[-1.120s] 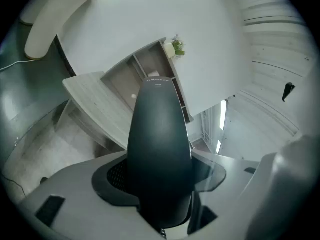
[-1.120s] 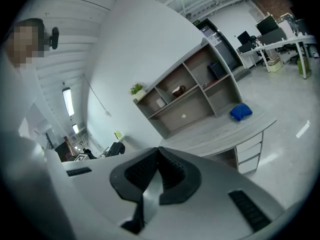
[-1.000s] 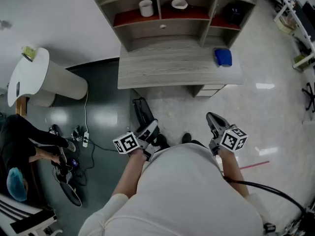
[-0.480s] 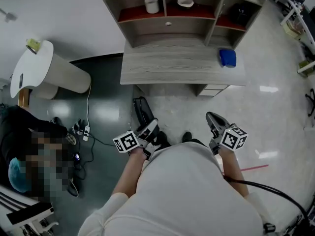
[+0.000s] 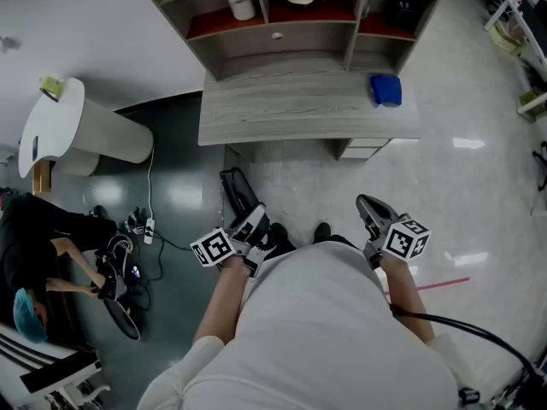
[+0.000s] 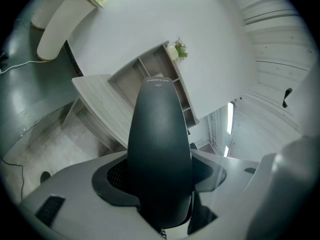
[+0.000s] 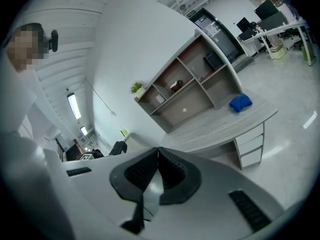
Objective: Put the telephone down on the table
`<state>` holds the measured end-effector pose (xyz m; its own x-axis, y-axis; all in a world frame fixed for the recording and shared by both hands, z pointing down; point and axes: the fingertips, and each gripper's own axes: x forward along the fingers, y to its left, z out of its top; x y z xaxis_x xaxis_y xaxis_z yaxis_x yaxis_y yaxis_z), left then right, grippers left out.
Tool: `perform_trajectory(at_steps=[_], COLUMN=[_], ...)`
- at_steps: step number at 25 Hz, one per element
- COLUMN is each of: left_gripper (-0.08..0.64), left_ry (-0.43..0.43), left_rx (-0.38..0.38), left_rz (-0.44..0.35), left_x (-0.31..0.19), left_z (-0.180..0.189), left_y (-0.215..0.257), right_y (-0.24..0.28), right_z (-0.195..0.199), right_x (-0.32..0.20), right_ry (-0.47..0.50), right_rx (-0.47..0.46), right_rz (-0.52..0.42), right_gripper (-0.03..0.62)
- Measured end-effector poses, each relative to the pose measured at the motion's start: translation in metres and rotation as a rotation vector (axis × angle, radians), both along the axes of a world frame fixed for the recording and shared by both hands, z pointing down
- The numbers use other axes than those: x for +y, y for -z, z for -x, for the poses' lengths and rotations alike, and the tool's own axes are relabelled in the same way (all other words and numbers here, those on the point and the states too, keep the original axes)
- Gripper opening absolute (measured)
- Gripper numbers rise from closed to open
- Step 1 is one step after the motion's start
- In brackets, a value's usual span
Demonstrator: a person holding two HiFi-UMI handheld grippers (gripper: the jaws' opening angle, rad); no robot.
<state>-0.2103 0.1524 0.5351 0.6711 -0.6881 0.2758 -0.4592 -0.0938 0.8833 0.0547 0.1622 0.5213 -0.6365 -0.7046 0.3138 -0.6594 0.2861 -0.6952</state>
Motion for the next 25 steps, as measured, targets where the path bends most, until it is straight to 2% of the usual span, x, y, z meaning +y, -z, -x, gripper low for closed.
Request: perform_trajectory(at_steps=[7, 10, 20, 23, 25], left_gripper=[0.296, 0.296, 0.296, 0.296, 0.296], left_ry=[0.035, 0.038, 0.002, -0.016, -0.030], left_rx=[-0.030, -0.003, -0.011, -0.055, -0.052], left_rz=[0.008, 0.003, 0.019, 0.036, 0.035], left_x=[0.005, 0.007, -0.012, -0.027, -0.041], left_z=[-0.020, -0.031, -0.042, -0.038, -0.038], left_y=[-0.002, -0.003, -0.011, -0.016, -0.016], right_y=[-0.015, -0.019, -0.029, -0.030, -0.028], right_z=[-0.037, -0.047, -0.051, -0.051, -0.050], right_x=[0.008, 0.009, -0.003, -0.014, -0.025], right_ry=[0.025, 0.028, -0.007, -0.039, -0.059], right_rx=[0.014, 0.019, -0.002, -0.009, -0.010], right_rz=[0.028, 0.035, 0.046, 0.048, 0.047], right_gripper=[0.018, 0.018, 0.018, 0.018, 0.018])
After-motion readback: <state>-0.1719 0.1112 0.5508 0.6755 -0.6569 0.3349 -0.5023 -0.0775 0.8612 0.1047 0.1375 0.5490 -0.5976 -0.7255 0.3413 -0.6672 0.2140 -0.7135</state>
